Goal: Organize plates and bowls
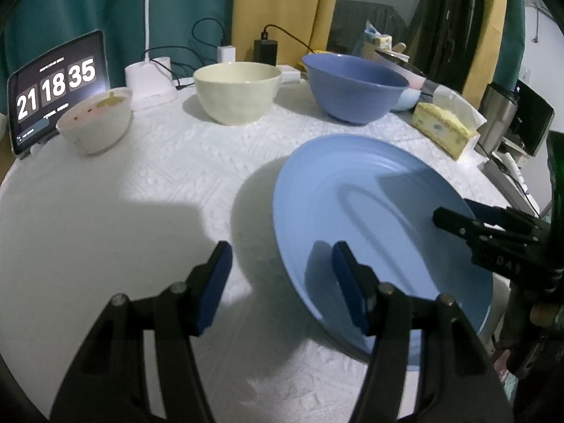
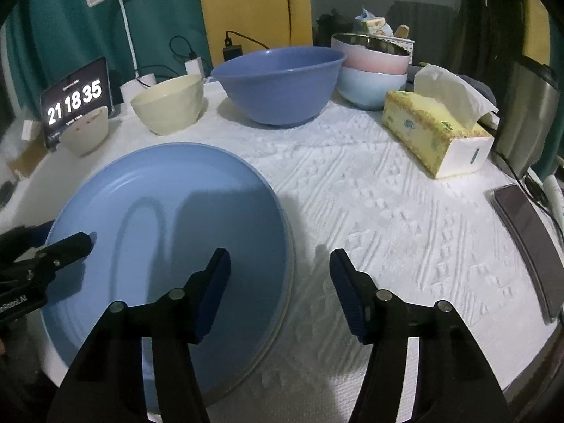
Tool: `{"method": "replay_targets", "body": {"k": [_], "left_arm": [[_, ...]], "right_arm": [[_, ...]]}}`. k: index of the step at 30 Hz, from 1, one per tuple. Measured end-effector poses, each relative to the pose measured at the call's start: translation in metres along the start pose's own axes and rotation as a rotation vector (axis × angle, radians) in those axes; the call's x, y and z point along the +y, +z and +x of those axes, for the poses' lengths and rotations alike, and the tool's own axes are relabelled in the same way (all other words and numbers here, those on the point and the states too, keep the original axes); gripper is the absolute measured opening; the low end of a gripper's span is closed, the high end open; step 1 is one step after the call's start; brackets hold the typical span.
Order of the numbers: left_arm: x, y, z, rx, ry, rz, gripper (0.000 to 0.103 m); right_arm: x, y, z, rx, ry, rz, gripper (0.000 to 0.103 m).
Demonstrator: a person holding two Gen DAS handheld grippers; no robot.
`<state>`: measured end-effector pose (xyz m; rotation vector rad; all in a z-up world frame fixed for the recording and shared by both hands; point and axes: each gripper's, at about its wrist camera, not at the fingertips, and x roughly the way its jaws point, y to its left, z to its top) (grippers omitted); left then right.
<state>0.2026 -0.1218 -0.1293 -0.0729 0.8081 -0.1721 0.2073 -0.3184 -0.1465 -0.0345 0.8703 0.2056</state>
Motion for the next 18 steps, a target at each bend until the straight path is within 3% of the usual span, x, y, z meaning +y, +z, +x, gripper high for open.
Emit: {"method": "replay_targets", "body": {"k": [4, 7, 9, 18], "left_arm": [[-0.001, -0.001, -0.001, 0.001, -0.024, 0.005, 0.051], [-0.006, 0.000, -0.001, 0.003, -0.039, 0.017, 0.042], [-0.008, -0.001, -0.002, 0.004, -0.047, 0.027, 0.037], [-0.009, -0.002, -0.004, 0.006, -0.046, 0.027, 0.037]], "right_arm": [[-0.005, -0.001, 0.002, 0.010, 0.050, 0.046, 0.056], [-0.003, -0.002, 0.000, 0.012, 0.080, 0.052, 0.041], [0.001, -0.002, -0.001, 0.012, 0.059, 0.043, 0.040], [0.000, -0.004, -0.005, 0.025, 0.042, 0.066, 0.031]]}}
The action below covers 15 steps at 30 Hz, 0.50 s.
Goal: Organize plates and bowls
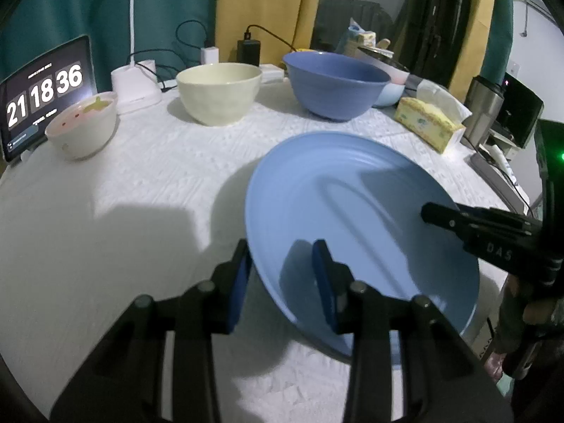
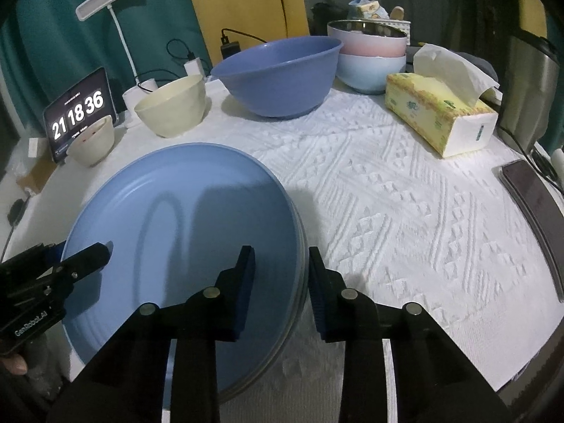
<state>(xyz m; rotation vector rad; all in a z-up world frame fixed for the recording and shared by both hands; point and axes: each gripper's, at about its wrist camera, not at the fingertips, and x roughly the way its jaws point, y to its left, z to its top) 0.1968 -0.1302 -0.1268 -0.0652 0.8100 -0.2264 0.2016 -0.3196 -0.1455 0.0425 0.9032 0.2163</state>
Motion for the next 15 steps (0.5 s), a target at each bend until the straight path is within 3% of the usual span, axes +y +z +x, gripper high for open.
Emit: {"method": "replay_targets", "body": {"k": [15], "left_arm": [[0.032, 0.003, -0.024, -0.043, 0.026, -0.049, 0.037]], "right_arm": [[0.033, 0.013, -0.009, -0.033, -0.001, -0.043, 0.027]]}}
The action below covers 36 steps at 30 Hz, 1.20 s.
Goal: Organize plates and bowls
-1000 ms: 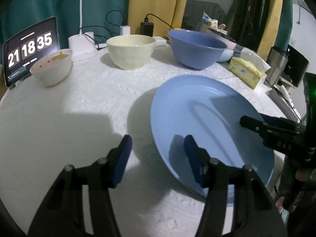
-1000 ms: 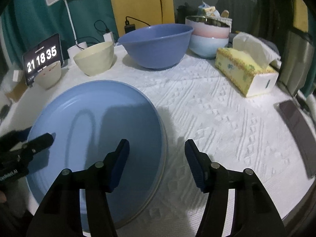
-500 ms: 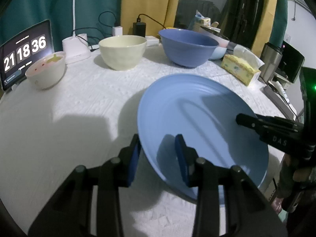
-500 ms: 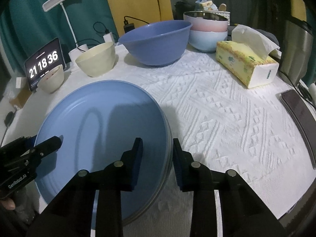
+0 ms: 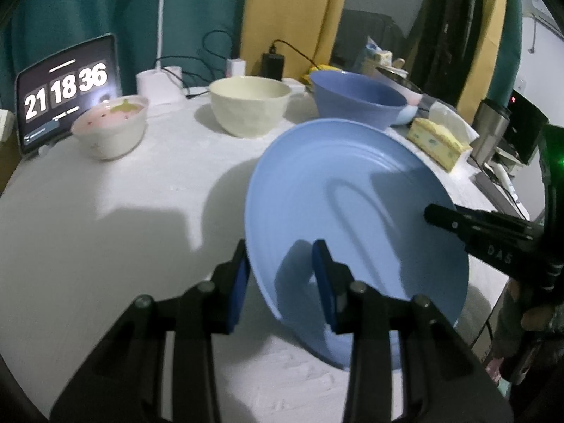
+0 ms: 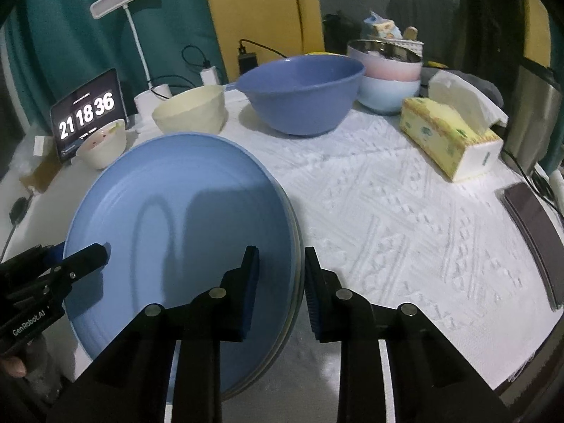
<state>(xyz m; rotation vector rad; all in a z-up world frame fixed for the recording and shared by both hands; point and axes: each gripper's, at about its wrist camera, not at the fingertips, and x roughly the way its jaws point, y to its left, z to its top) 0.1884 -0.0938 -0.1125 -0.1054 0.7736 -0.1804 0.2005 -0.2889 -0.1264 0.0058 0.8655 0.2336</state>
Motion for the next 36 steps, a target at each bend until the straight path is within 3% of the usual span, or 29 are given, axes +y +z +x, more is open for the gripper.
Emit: {"method": "replay_targets", "body": {"k": [21, 36], "left_arm": [[0.091, 0.005, -0.016, -0.035, 0.080, -0.138, 0.037], [0.134, 0.006, -0.014, -0.037, 0.119, -0.170, 0.037]], "right_arm": [[0.090, 0.032, 0.033, 0.025, 0.075, -0.120, 0.027], [0.129, 0.041, 0.060, 0.067, 0.104, -0.151, 0.027]]}}
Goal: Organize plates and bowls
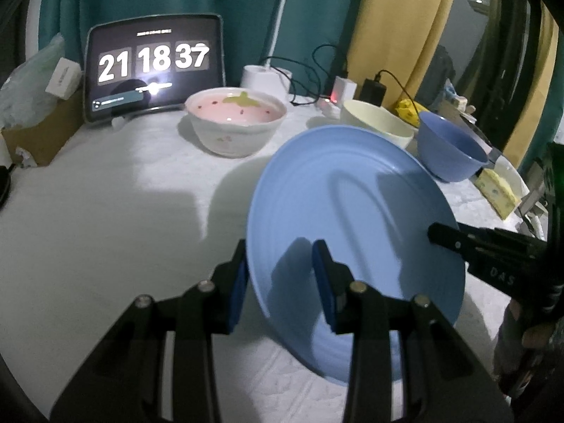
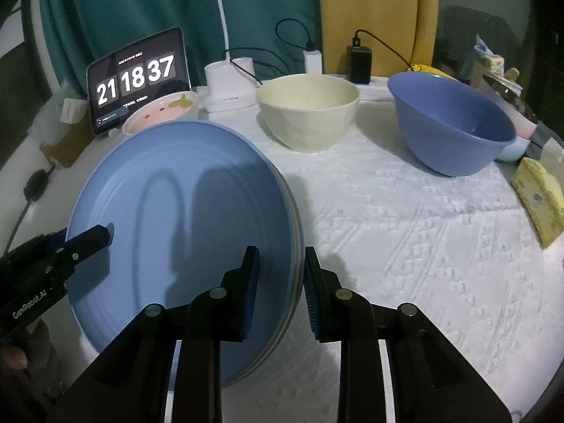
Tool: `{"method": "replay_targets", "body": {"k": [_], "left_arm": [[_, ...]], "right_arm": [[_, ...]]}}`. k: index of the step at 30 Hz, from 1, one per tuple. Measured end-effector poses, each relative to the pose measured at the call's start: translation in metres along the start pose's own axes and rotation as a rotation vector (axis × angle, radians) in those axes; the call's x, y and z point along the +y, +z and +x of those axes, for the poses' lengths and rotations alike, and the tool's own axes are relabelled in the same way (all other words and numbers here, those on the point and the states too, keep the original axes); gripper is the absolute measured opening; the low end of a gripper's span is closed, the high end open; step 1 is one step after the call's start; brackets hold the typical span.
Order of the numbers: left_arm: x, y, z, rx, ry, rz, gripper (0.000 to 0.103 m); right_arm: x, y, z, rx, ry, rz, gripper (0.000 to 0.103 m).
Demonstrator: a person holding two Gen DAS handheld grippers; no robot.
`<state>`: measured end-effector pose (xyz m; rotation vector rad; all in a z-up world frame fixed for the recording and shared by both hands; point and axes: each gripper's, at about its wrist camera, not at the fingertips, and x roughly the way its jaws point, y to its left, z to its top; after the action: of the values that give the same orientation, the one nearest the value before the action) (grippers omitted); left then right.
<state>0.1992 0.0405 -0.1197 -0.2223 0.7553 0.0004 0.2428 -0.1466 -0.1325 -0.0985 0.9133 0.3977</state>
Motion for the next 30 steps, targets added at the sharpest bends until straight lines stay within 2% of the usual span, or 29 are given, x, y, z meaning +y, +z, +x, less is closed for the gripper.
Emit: {"method": "replay_targets", "body": {"k": [9, 19, 27, 30], "left_arm": [[0.017, 0.001, 0.008, 0.017, 0.024, -0.015, 0.037], [0.019, 0.003, 0.013, 0.022, 0.024, -0.014, 0.037], [0.018, 0.003, 0.003, 0.000, 0.041, -0.019, 0.038], [0.020, 0.003, -0.004, -0.015, 0.046, -0.033, 0.045]], "right_arm": [[0.013, 0.008, 0.018, 0.017, 0.021, -0.013, 0.027], [0.009, 0.004, 0.029, 0.034, 0.038, 0.001, 0.027], [0.004, 0.005, 0.018, 0.002, 0.023, -0.006, 0.027], [-0.002, 0.005, 0.013, -0.001, 0.010, 0.011, 0.028]]}}
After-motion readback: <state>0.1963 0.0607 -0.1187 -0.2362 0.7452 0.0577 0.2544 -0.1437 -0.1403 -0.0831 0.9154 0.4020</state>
